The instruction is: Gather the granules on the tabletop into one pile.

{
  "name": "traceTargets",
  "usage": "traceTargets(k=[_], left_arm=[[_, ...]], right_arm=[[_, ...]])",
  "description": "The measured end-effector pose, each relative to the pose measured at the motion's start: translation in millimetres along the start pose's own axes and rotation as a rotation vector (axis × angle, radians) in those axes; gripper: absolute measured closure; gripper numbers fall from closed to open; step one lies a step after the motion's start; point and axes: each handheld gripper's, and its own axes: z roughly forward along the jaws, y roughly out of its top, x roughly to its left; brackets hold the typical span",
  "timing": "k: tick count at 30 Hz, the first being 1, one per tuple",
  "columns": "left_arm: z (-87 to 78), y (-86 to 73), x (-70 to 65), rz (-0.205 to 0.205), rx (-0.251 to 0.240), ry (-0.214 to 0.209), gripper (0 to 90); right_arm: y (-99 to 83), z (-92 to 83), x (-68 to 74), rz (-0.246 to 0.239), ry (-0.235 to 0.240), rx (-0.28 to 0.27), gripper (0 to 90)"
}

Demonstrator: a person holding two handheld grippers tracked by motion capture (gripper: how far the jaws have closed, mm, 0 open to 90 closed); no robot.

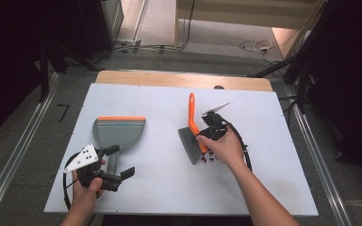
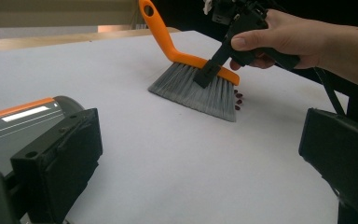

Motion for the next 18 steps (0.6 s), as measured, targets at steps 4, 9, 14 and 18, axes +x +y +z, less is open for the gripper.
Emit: traceTargets(k=[4,9,14,18], left_arm=[[0.3,-0.1,-0.5,0.001,0.001,0.001,0.5],[0.4,-0.2,-0.9,0.002,0.001,0.001,0.5],[0.9,-0.5,-1.0,0.002,0.006,0.0,0.5],[1.0,-0.5,-1.0,0.002,0.005,0.0,0.4]], right_arm=[[-3.2,-3.4,-5.8,0.015,-0.002,-0.007,68.2],[-6.2,-7.2,-13.4,0.027,-0.004,-0.014,68.1],[-9.4,-10.1,-19.9,0.045,0.002,-0.021,68.1],[-11.4,-11.6,-23.4,0.052,0.003,-0.025,68.1]])
